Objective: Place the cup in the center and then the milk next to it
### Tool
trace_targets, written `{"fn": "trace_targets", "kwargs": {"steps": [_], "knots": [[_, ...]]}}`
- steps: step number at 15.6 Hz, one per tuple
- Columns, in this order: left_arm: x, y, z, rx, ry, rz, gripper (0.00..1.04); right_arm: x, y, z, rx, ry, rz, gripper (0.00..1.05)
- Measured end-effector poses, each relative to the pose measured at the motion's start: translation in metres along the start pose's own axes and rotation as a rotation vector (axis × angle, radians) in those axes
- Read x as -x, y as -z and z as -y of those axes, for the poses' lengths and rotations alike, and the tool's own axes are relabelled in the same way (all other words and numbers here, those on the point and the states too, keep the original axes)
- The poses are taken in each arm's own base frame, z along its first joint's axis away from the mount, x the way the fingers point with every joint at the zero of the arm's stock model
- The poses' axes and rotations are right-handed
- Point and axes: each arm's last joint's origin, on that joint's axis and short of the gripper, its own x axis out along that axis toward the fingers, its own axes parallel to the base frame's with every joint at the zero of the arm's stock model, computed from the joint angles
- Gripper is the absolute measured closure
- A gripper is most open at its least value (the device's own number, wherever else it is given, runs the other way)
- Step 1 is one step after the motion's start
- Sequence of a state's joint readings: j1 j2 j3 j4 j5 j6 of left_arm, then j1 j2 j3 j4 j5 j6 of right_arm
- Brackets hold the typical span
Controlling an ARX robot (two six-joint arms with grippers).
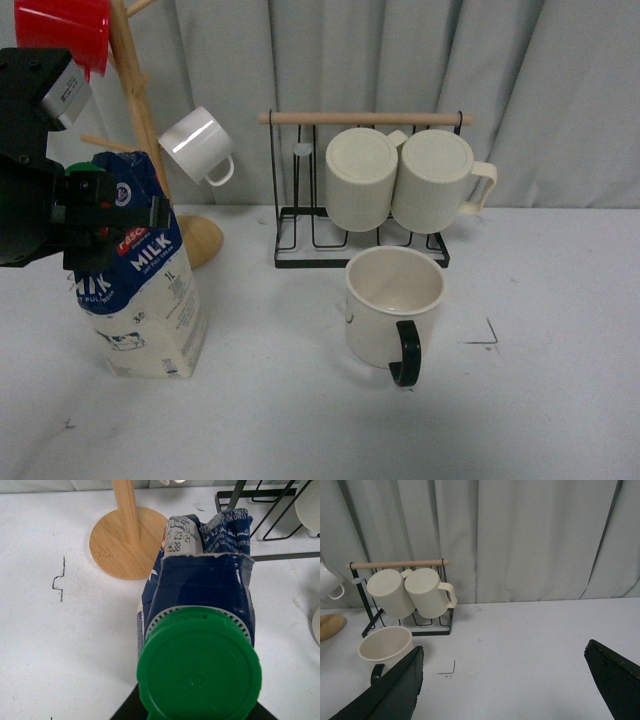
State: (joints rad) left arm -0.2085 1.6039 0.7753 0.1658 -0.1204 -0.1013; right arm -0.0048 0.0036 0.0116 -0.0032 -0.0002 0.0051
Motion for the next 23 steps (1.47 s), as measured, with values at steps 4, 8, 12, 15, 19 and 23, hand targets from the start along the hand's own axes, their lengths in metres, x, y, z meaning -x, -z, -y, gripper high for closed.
{"fn": "trace_targets", "kwargs": {"steps": [4, 8, 12, 15, 19, 23], "knots": [[0.002, -0.001, 0.01, -0.018, 0.004, -0.006, 1.01, 0.0, 0.0, 0.0, 0.0, 0.0, 0.0, 0.06], [0.004, -0.012, 0.031, -0.067, 0.011, -0.011, 1.01, 0.0, 0.0, 0.0, 0.0, 0.0, 0.0, 0.06], [0.005, -0.027, 0.065, -0.109, 0.071, 0.034, 1.01, 0.0, 0.0, 0.0, 0.0, 0.0, 0.0, 0.06], [-0.003, -0.021, 0.082, -0.121, 0.095, 0.021, 1.01, 0.0, 0.0, 0.0, 0.0, 0.0, 0.0, 0.06], [-0.005, -0.017, 0.091, -0.126, 0.094, 0.014, 1.01, 0.0, 0.0, 0.0, 0.0, 0.0, 0.0, 0.06], [-0.005, -0.023, 0.102, -0.115, 0.109, 0.044, 1.01, 0.0, 0.0, 0.0, 0.0, 0.0, 0.0, 0.06]]}}
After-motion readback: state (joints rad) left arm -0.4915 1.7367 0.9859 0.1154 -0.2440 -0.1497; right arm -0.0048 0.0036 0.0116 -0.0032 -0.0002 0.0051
